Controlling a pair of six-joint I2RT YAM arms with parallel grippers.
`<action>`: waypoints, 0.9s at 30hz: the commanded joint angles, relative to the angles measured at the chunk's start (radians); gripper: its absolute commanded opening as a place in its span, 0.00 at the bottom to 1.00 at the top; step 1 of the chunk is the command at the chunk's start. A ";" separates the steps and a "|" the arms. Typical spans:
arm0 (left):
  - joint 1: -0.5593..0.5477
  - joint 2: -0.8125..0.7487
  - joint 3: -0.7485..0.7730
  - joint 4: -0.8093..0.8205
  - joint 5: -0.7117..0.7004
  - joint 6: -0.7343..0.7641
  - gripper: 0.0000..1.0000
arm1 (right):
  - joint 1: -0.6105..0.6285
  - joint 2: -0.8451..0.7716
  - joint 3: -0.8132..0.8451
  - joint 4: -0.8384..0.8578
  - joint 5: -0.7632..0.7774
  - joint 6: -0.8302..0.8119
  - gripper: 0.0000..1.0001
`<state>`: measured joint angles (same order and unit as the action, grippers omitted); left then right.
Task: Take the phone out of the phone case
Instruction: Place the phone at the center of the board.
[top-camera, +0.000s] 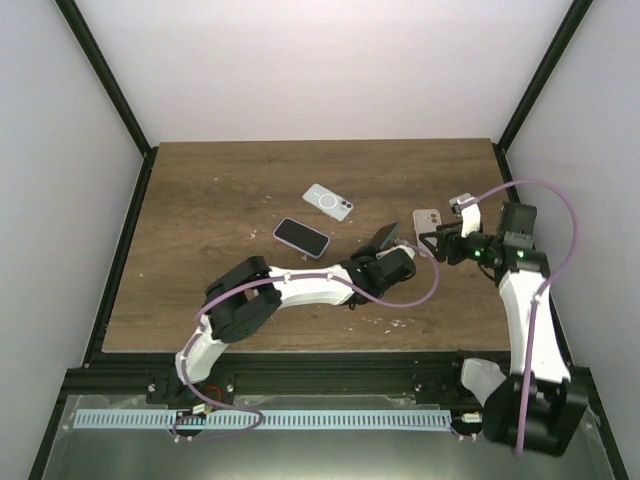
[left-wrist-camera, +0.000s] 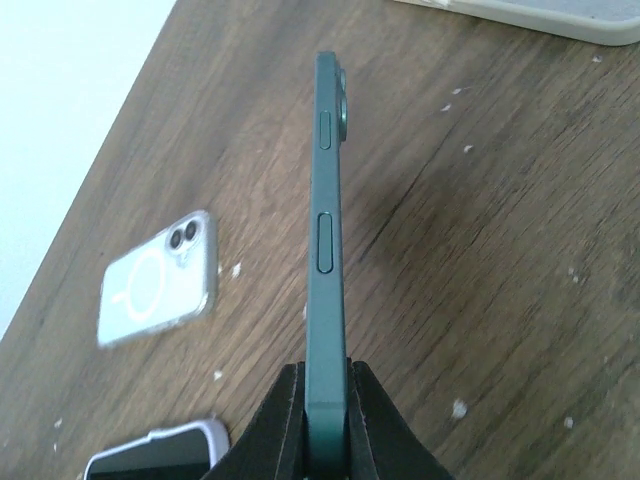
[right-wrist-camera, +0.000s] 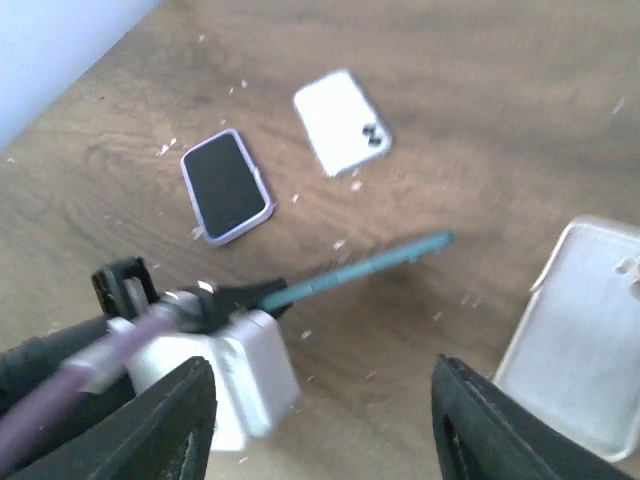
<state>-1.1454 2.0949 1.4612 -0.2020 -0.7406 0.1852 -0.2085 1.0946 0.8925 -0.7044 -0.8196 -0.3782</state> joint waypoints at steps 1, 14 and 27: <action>0.001 0.091 0.161 -0.080 -0.055 0.061 0.00 | 0.004 -0.152 -0.090 0.250 0.090 0.195 0.69; 0.004 0.429 0.586 -0.331 -0.176 0.102 0.00 | -0.021 -0.217 -0.136 0.348 0.291 0.293 0.88; 0.000 0.517 0.698 -0.412 -0.057 0.017 0.19 | -0.035 -0.245 -0.141 0.360 0.351 0.303 0.88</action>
<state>-1.1393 2.5561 2.1509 -0.5446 -0.8745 0.2035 -0.2485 0.8627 0.7490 -0.3504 -0.4282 -0.0978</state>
